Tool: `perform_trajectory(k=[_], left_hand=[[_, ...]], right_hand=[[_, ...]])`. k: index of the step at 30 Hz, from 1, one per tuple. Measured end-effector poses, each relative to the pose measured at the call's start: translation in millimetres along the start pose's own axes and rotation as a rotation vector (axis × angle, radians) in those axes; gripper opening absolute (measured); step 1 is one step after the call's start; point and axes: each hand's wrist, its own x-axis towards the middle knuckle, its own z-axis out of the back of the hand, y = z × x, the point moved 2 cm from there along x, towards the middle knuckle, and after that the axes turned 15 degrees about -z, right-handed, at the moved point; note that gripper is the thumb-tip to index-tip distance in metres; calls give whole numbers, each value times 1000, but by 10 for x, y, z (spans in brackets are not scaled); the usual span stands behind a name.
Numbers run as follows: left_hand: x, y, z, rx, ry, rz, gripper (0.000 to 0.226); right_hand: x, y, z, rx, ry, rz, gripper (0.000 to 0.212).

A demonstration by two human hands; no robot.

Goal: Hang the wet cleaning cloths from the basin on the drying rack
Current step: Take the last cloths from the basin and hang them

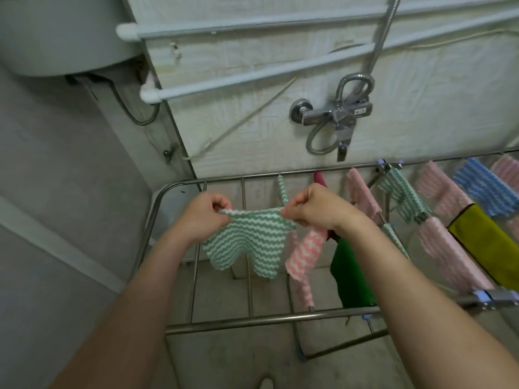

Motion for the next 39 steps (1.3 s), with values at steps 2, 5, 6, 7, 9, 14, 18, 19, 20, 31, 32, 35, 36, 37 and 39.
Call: perform_trajectory(k=[2,5,6,7,9,14,18,19,20,31,32,35,36,37,39], left_hand=[[49,141,100,48,-146,-6,31],[45,188,98,51,-272,-90,39],[10,231,63,37,-254,-105,42],[-43,305,6,27,-205,-120,46],[-192,477,-178,42,-48,-148,52],[-549,961,-724,204,303,-162,34],[-662,1073,-850,252,305,-271,38],[-706,1074,-877,266,302,-292,38],[-706,1060,-873,277,296,-318,39],[-958,1027,-875,235,503,-198,48],[-951,992,-863,224,518,-165,43],[-857,870,-812,107,309,-134,26],[-816,839,-819,100,233,-142,18],[-781,822,-849,113,209,-140,19],[-758,811,-963,158,301,-105,53]], right_hand=[[90,99,-91,-11,-59,30,27],[84,61,-104,-64,-175,95,20],[86,9,-149,-120,-200,102,21],[101,-70,-229,-173,-202,86,21],[95,-277,-453,-275,-154,21,20],[170,-855,-1133,-723,-133,-135,16],[113,-940,-1353,-955,-213,-109,25],[88,-950,-1378,-978,-196,-100,23],[76,-919,-1359,-980,-201,-70,21],[-46,-967,-1319,-1121,-141,243,21],[-48,-935,-1291,-1052,-110,196,26],[-42,-837,-1201,-857,-75,84,31],[-45,-822,-1200,-827,-81,66,32],[-53,-817,-1211,-826,-88,59,34],[-86,-825,-1261,-872,-79,67,39]])
